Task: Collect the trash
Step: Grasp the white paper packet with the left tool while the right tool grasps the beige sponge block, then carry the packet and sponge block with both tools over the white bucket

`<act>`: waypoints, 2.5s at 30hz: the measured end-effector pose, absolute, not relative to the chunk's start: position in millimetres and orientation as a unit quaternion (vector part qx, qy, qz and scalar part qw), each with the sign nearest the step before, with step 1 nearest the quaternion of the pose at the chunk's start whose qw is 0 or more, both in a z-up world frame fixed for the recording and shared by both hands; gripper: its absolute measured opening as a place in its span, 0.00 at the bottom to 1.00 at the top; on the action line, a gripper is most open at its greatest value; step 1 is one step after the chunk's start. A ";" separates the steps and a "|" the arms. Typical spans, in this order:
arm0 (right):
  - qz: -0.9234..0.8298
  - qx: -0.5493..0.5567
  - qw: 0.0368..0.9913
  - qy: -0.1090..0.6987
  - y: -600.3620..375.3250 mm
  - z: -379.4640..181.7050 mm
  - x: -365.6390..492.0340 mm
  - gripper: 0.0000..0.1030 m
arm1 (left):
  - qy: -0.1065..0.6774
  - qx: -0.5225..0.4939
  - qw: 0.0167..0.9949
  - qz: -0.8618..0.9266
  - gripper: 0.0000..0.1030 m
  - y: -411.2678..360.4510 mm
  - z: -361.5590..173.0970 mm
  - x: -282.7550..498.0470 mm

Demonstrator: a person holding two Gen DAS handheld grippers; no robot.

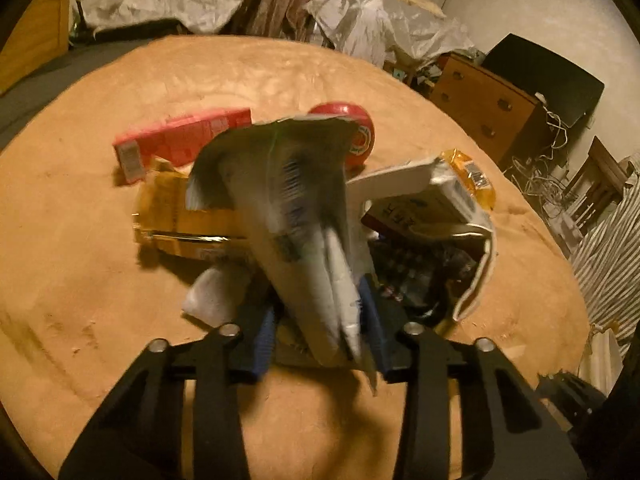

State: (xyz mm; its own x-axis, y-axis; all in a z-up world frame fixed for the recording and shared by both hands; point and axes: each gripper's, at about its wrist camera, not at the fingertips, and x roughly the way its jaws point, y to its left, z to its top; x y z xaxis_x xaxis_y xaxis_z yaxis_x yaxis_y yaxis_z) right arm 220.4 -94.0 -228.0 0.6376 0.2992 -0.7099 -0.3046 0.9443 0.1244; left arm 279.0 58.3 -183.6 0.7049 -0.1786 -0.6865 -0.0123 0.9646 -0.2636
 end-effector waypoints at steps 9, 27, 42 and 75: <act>0.173 -0.007 0.929 0.327 -86.8 -181.7 176.9 0.39 | 0.358 -0.100 0.927 -0.049 0.35 68.4 -141.3 212.5; 0.147 -0.041 0.979 0.133 -71.9 -57.3 48.2 0.39 | 0.179 -0.011 0.984 0.021 0.35 35.1 -48.1 83.7; 0.135 -0.031 0.984 0.116 -69.2 -39.2 18.8 0.39 | 0.148 0.007 0.988 0.036 0.36 10.6 -35.5 67.1; -0.112 0.013 0.966 0.233 -411.1 -23.7 -37.9 0.39 | 0.263 0.056 0.919 -0.288 0.36 -241.6 -63.8 130.3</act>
